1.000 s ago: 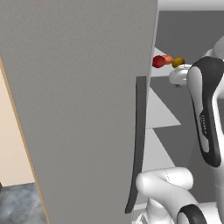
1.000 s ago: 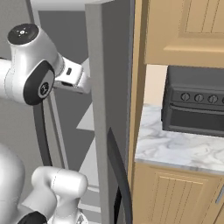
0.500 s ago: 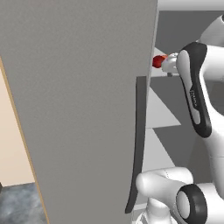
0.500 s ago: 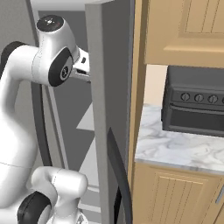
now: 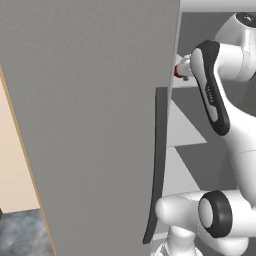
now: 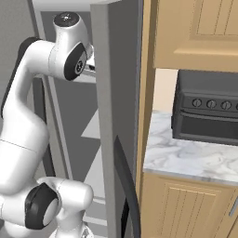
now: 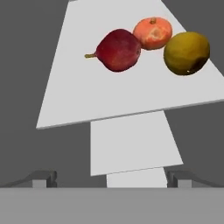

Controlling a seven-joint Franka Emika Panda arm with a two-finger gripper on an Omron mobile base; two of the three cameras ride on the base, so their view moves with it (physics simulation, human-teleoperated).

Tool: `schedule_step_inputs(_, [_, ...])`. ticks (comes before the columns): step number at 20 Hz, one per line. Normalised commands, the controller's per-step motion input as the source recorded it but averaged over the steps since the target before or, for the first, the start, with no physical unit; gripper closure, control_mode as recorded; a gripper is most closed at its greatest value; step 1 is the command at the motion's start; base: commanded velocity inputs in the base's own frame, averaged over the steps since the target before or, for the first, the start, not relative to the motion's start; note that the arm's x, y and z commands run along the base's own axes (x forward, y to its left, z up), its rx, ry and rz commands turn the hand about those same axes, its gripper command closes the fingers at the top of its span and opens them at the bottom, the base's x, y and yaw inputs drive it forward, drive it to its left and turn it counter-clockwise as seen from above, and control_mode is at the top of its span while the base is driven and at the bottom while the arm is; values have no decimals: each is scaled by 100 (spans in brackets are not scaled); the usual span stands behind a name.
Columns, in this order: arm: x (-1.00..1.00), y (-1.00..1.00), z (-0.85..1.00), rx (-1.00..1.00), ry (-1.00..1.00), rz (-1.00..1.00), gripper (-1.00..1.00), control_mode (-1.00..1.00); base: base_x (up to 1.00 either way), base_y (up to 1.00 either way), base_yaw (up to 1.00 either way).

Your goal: Take the squash, pear, and lemon from the freezer and place them in the bowl on the counter.

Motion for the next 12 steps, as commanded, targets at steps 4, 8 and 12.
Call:
schedule_step_inputs(4, [54,0,-7,0,0,0,-100,-100,0,0,0])
schedule_step_inputs(8, [53,0,0,1,0,0,-100,-100,0,0,0])
schedule_step_inputs(12, [46,-1,-3,2,0,0,-100,-100,0,0,0])
